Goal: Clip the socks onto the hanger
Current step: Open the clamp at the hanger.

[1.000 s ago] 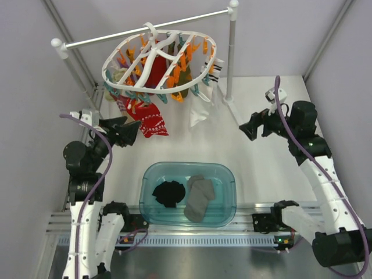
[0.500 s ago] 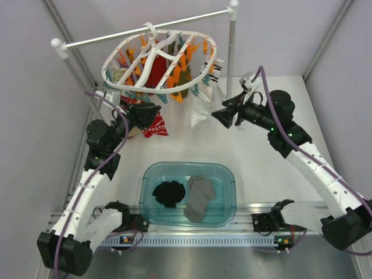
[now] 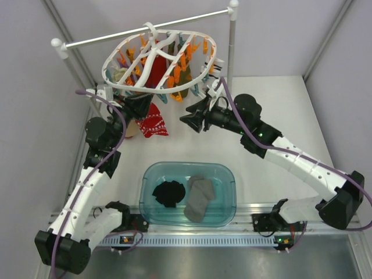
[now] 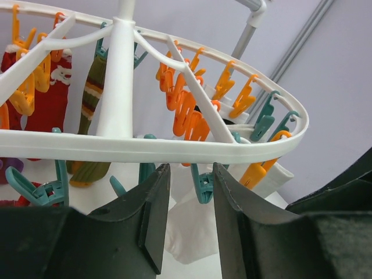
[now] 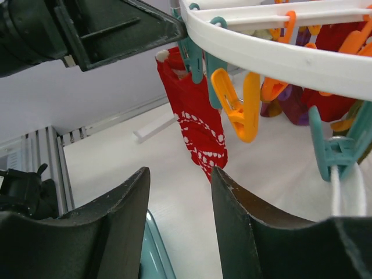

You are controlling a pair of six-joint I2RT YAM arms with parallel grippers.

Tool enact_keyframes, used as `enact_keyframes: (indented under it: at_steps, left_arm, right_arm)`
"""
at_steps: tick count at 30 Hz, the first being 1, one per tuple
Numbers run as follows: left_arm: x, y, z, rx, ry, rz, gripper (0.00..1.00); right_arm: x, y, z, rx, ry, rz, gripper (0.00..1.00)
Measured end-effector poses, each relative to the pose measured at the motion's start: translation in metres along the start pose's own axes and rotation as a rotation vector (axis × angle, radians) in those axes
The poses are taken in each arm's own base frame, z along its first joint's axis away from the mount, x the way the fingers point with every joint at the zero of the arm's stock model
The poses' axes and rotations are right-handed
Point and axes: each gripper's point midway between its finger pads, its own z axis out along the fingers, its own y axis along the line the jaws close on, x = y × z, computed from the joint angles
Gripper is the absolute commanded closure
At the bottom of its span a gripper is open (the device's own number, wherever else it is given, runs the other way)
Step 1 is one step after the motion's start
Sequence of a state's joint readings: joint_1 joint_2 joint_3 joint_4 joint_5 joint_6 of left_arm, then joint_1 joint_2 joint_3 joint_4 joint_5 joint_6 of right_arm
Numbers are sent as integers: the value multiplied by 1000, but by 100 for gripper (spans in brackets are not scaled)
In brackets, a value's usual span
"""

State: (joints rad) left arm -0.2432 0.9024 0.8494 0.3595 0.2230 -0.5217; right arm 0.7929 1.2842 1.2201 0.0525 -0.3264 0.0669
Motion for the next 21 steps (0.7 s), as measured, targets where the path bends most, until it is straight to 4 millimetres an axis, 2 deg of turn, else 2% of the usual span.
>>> enact_keyframes:
  at_steps: [3, 8, 21]
  left_arm:
    - [6, 5, 4, -15, 14, -7, 60]
    - [12, 9, 7, -23, 30, -20, 61]
    - [12, -2, 3, 14, 41, -54, 62]
  right_arm:
    - [-2, 5, 10, -9, -15, -12, 55]
    - [7, 5, 18, -2, 1, -12, 55]
    - [5, 10, 26, 0, -24, -18, 55]
